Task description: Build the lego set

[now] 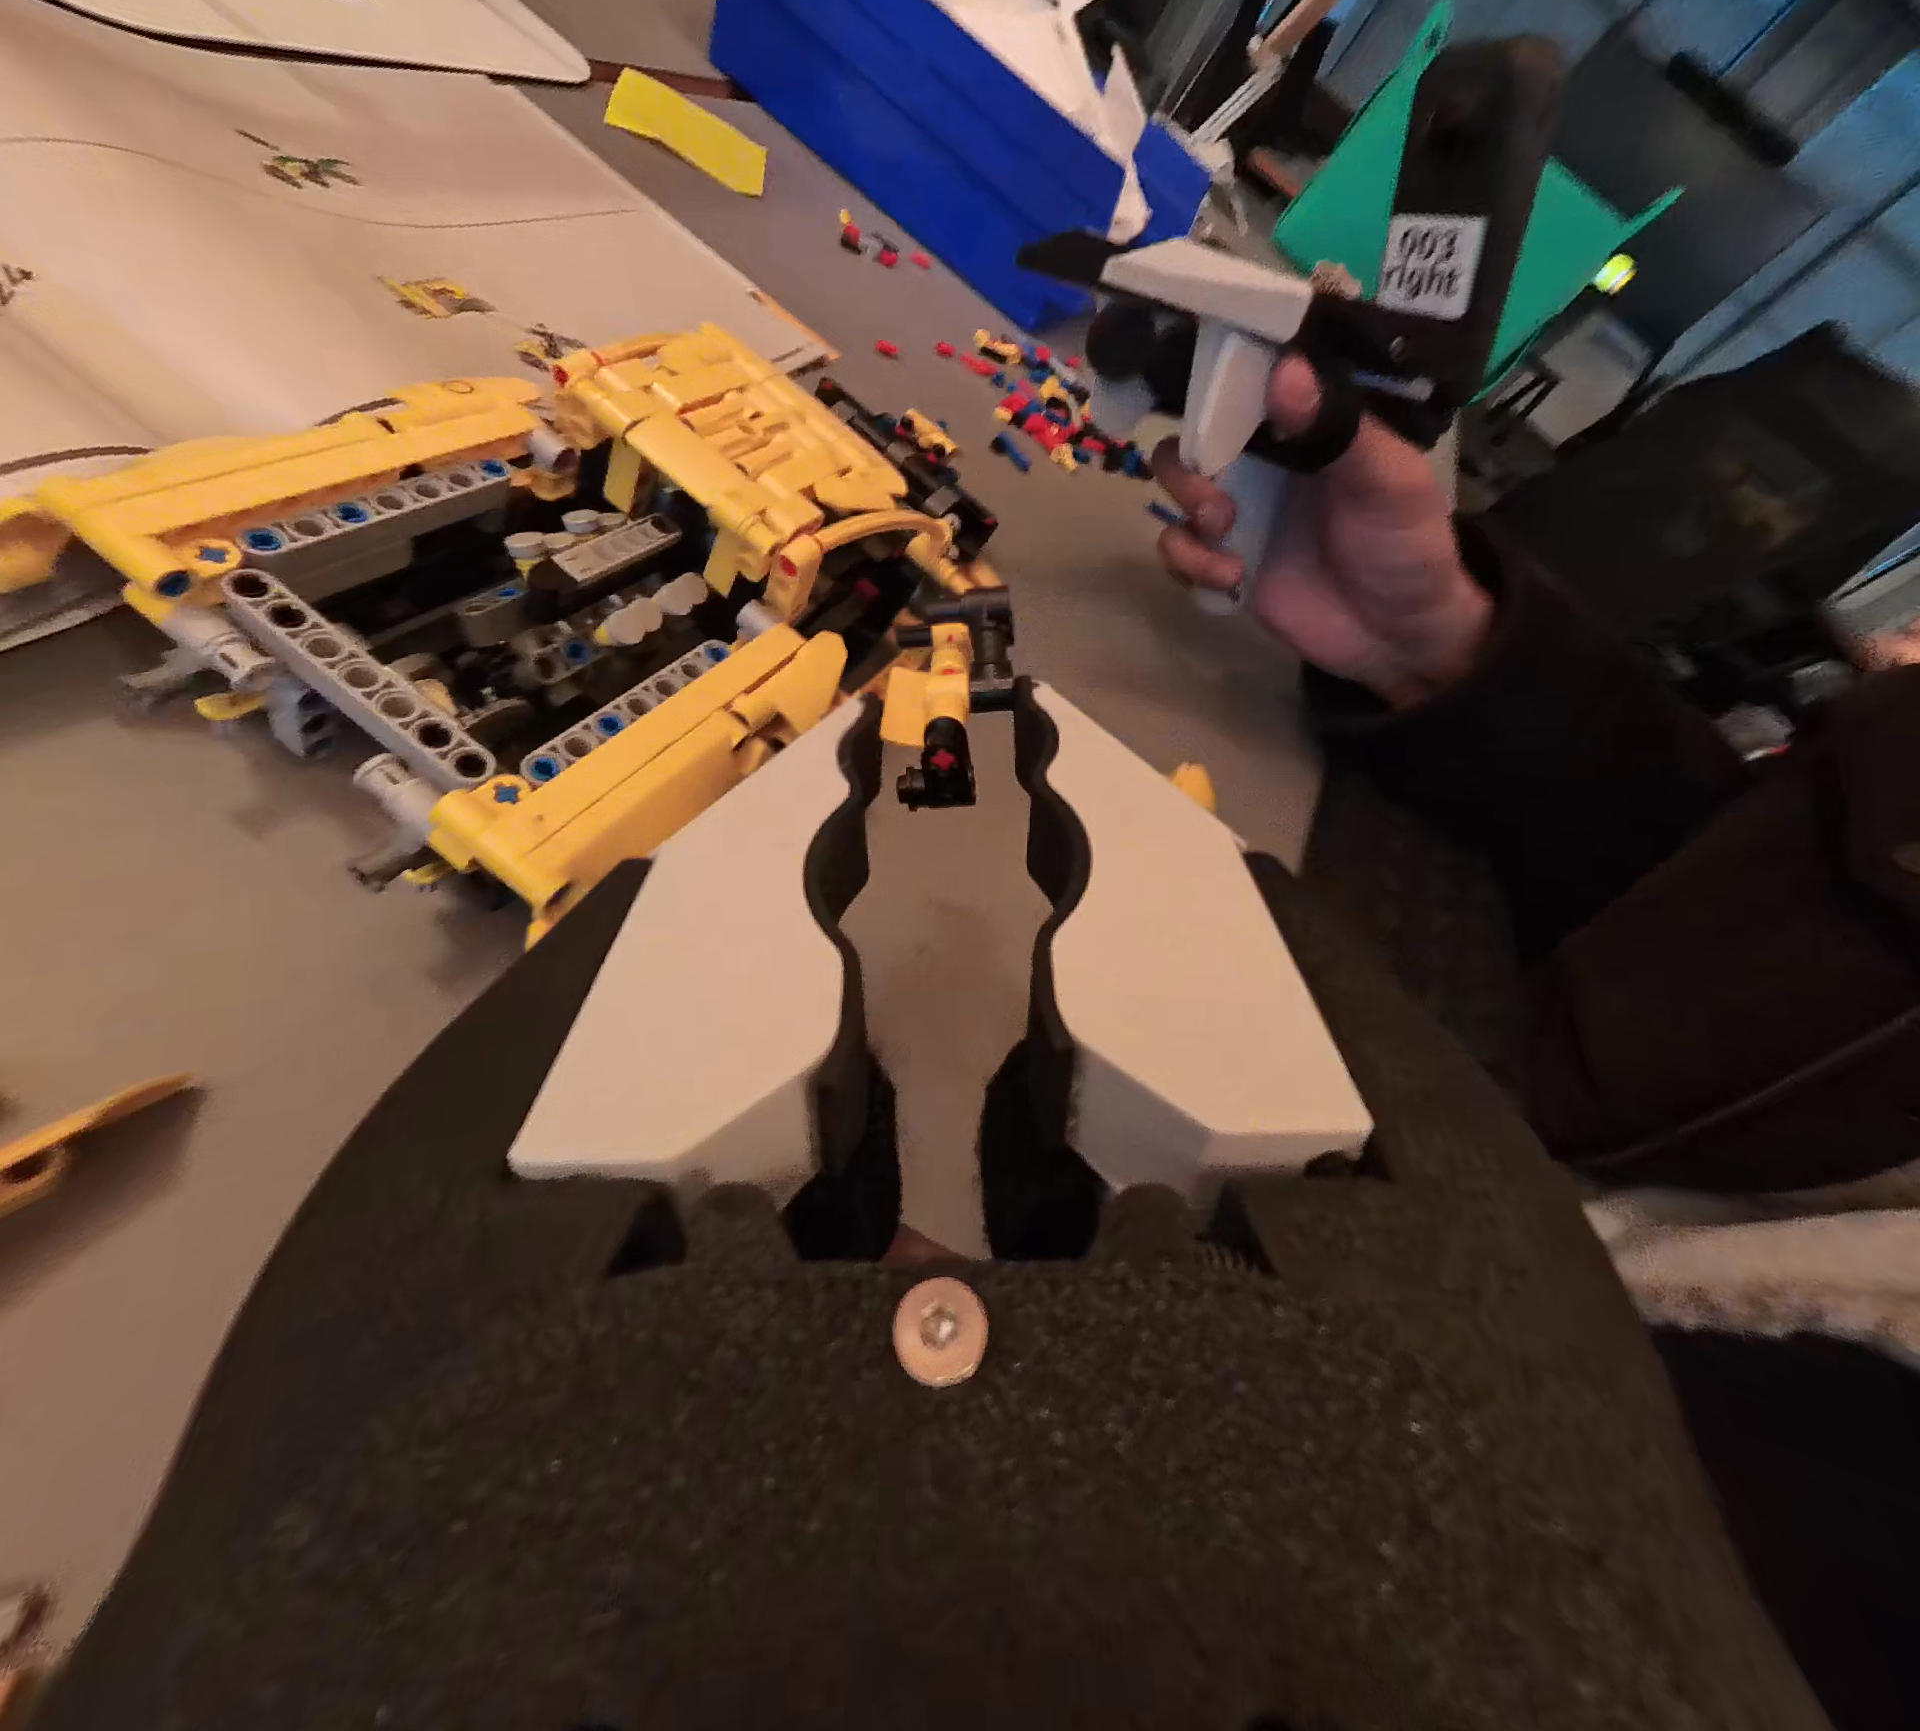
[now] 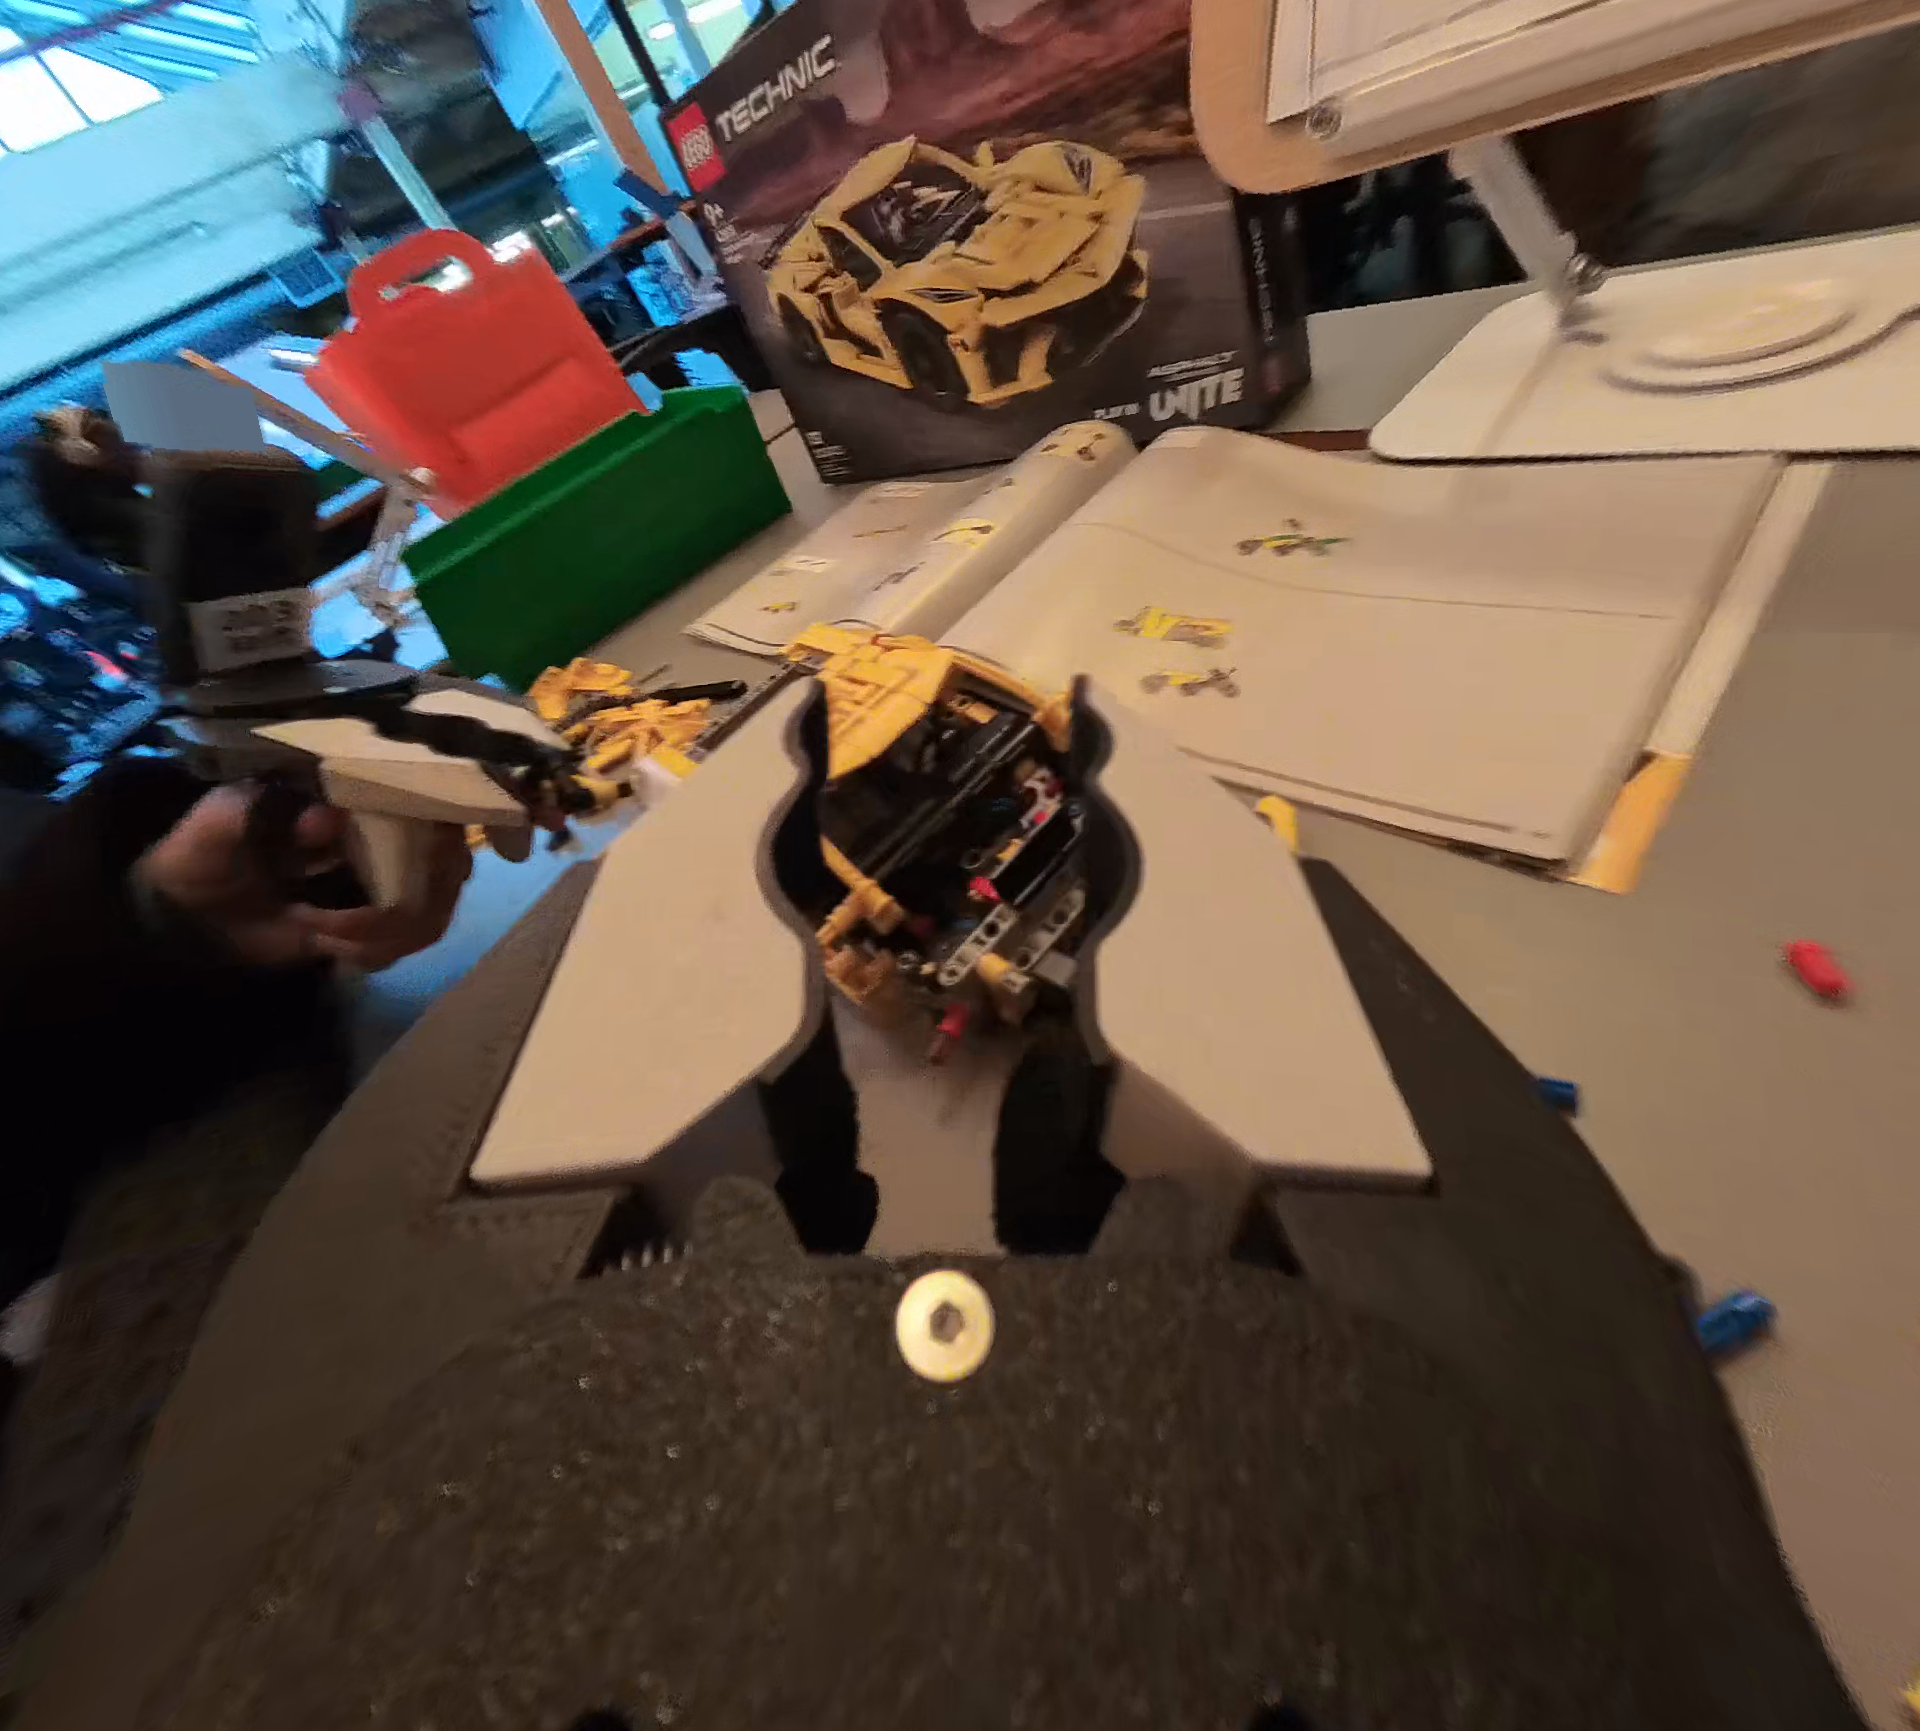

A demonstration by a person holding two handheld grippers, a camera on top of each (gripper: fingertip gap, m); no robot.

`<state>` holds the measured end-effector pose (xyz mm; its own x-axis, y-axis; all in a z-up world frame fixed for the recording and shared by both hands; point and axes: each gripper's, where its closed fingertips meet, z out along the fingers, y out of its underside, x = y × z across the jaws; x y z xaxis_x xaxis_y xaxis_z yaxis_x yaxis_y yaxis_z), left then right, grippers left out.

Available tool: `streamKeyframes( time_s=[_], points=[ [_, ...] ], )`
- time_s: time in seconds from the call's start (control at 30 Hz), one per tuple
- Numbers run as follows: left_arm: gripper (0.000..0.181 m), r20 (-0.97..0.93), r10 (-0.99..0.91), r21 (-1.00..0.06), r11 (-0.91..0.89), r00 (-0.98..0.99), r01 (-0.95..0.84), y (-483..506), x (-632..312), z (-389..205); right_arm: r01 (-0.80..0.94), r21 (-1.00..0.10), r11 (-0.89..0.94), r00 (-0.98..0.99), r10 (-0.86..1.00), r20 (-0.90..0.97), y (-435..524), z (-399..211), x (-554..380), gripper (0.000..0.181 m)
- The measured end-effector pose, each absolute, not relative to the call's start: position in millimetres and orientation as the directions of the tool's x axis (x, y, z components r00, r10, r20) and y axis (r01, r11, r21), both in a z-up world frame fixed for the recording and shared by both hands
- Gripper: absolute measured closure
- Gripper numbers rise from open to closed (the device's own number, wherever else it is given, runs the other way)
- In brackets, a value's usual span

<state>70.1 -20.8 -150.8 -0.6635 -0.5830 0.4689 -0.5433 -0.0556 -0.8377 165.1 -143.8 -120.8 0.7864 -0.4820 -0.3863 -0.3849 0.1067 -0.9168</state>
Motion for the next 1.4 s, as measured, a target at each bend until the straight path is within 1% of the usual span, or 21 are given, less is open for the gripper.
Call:
streamKeyframes(
  time_s=[0.03, 0.13, 0.2, 0.37, 0.43, 0.5, 0.77, 0.93, 1.4],
  points=[
    [0.157, 0.449, -0.591, -0.843, -0.033, -0.67, -0.536, -21, 69, -153, -0.362, -0.927, 0.096, 0.789, -0.498, -0.36, -145, -121, 167, 0.129],
    [0.157, 0.411, -0.601, -0.851, 0.018, -0.686, -0.525, -24, 67, -159, -0.296, -0.953, 0.061, 0.783, -0.556, -0.279, -149, -120, 171, 0.127],
    [0.156, 0.4, -0.601, -0.848, 0.043, -0.692, -0.528, -26, 66, -164, -0.282, -0.959, -0.004, 0.769, -0.599, -0.223, -150, -128, 175, 0.127],
    [0.156, 0.389, -0.588, -0.823, 0.123, -0.709, -0.554, -36, 59, -182, -0.319, -0.934, -0.162, 0.748, -0.648, -0.144, -150, -156, 178, 0.13],
    [0.156, 0.386, -0.571, -0.803, 0.178, -0.725, -0.568, -45, 52, -192, -0.326, -0.918, -0.224, 0.756, -0.645, -0.112, -146, -165, 176, 0.13],
    [0.157, 0.361, -0.561, -0.793, 0.236, -0.745, -0.562, -51, 47, -201, -0.341, -0.907, -0.248, 0.77, -0.628, -0.118, -142, -168, 172, 0.129],
    [0.156, 0.242, -0.571, -0.782, 0.364, -0.784, -0.506, -51, 44, -216, -0.362, -0.908, -0.209, 0.782, -0.598, -0.174, -136, -167, 170, 0.128],
    [0.157, 0.221, -0.553, -0.767, 0.411, -0.803, -0.494, -53, 39, -221, -0.388, -0.902, -0.187, 0.775, -0.596, -0.21, -136, -167, 171, 0.129],
    [0.156, 0.22, -0.552, -0.746, 0.436, -0.804, -0.503, -53, 38, -225, -0.383, -0.905, -0.186, 0.778, -0.592, -0.208, -138, -165, 168, 0.131]
  ],
)
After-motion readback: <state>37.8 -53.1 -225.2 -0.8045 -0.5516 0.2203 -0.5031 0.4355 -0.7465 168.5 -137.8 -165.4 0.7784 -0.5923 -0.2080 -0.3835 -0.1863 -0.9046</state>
